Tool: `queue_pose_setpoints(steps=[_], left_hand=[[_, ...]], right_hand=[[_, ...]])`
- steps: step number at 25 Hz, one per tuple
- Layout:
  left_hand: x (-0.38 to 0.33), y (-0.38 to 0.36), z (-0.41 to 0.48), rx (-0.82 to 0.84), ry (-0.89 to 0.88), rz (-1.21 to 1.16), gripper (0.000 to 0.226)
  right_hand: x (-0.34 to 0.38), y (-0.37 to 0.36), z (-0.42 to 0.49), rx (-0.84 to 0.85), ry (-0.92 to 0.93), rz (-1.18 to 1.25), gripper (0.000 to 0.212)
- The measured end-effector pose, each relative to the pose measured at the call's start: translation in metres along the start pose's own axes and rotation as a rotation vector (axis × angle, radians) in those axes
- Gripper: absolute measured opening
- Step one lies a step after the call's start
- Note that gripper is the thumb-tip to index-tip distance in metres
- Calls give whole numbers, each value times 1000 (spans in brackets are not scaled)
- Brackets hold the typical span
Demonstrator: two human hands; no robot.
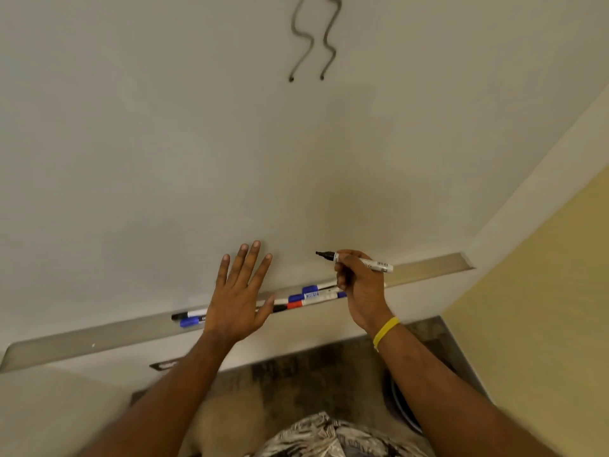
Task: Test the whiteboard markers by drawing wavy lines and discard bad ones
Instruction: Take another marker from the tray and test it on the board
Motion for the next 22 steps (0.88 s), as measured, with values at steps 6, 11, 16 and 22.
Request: queue_pose_setpoints(steps=[6, 11, 16, 22], left_hand=[[-5, -60, -42, 340, 25, 1, 75], [-14, -86, -46, 511, 60, -39, 73], [-23, -97, -25, 516, 52, -115, 58], [-23, -114, 5, 503, 22, -115, 33]], right_hand=[[-45, 26, -11, -92, -176, -66, 15], [-67, 41, -16, -138, -262, -137, 14], [-75, 47, -14, -166, -285, -195, 13], [-74, 51, -8, -165, -291, -239, 12]])
Point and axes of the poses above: each hand's wrist, its own z-axis towards the middle knuckle, its own y-axis out of the back of the hand, x = y × z, the point moved 4 cm from there along z, towards the middle knuckle, and after that the axes turned 1 degree about x, right-handed, at the moved point
